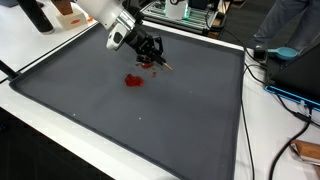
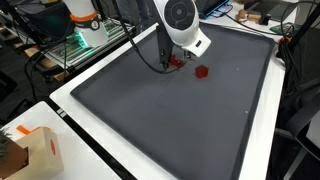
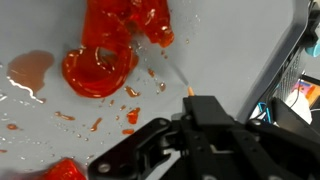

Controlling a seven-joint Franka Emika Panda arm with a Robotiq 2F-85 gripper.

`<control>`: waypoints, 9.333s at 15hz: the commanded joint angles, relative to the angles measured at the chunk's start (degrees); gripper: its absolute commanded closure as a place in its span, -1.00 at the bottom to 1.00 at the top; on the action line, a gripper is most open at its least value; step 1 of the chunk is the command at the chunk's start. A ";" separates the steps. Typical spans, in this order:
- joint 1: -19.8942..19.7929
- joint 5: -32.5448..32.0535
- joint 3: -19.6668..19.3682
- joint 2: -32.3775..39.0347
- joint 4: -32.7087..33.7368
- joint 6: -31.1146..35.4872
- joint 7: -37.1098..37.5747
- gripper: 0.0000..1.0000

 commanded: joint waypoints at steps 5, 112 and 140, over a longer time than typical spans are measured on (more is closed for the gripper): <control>0.41 -0.64 -0.88 0.43 1.10 -0.12 7.17 0.94; 13.85 -60.76 -4.11 -7.32 6.11 -1.28 75.39 0.94; 8.79 -43.96 -2.25 -16.02 0.93 0.94 52.36 0.75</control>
